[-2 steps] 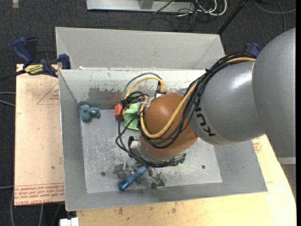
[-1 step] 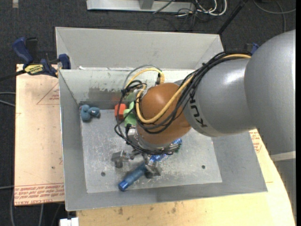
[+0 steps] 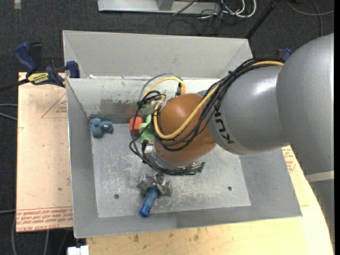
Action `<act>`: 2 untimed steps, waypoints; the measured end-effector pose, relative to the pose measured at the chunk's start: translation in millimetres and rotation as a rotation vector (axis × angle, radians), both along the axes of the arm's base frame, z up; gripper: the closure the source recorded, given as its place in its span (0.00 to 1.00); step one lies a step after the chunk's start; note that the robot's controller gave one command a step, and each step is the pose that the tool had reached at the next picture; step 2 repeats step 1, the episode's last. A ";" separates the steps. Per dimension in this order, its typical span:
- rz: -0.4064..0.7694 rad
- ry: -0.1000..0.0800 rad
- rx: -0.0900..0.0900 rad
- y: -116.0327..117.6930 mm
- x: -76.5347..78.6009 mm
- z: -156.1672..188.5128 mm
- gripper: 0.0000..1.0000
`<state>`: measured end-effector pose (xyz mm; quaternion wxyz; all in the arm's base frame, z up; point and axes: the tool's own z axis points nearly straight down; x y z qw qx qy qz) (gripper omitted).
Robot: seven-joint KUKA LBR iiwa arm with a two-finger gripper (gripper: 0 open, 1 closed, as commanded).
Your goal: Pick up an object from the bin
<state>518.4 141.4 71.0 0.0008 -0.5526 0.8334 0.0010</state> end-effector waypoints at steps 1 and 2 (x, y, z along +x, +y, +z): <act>-0.019 -0.008 0.002 4.5 -20.1 139.9 1.00; -0.019 -0.008 0.002 4.5 -20.1 139.9 1.00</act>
Offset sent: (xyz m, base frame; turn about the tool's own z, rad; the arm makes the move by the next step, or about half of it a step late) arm -0.0214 0.0031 0.1363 0.0172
